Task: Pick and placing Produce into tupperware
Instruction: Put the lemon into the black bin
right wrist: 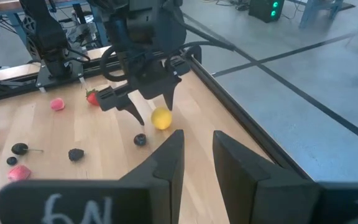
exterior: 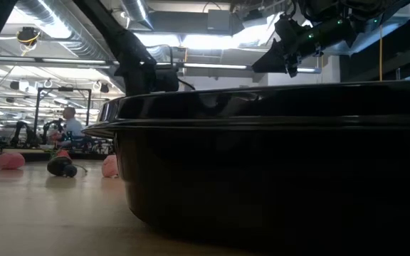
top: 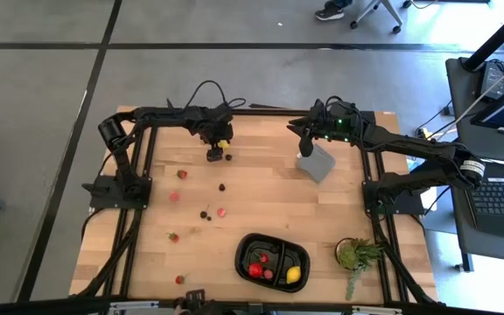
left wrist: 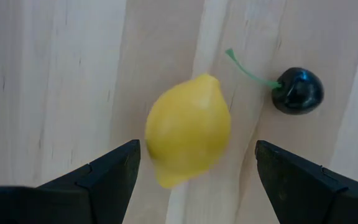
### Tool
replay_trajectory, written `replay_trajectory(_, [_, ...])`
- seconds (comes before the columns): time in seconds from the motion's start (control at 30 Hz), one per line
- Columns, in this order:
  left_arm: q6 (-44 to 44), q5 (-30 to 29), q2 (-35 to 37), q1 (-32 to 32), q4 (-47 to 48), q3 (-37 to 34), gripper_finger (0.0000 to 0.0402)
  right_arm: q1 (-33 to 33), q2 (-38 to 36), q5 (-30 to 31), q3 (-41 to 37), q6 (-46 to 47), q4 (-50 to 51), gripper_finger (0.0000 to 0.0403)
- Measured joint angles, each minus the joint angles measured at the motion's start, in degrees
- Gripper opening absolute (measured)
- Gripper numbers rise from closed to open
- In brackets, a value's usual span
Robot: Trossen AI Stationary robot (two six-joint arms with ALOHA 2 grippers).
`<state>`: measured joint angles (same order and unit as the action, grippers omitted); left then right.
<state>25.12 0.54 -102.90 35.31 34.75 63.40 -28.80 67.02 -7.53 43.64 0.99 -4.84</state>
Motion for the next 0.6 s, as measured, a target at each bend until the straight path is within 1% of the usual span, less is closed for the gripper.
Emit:
replay_trajectory(0.17, [1.51, -0.07, -0.01, 0.05, -2.90, -0.26, 0.0308, -0.02, 0.00, 0.00, 0.00, 0.00, 0.00, 0.0087])
replay_trajectory(0.3, [2.65, -0.09, -0.20, 0.74, -2.89, -0.26, 0.0308, -0.01, 0.00, 0.00, 0.00, 0.04, 0.00, 0.0087])
replay_trajectory(0.43, [2.65, -0.13, -1.64, 1.05, -1.57, -0.28, 0.0308, -0.02, 0.00, 0.00, 0.00, 0.02, 0.00, 0.0087])
replay_trajectory(0.6, [2.62, 0.29, -4.17, 0.96, -2.55, 0.02, 0.0308, -0.02, 0.00, 0.00, 0.00, 0.01, 0.01, 0.0087])
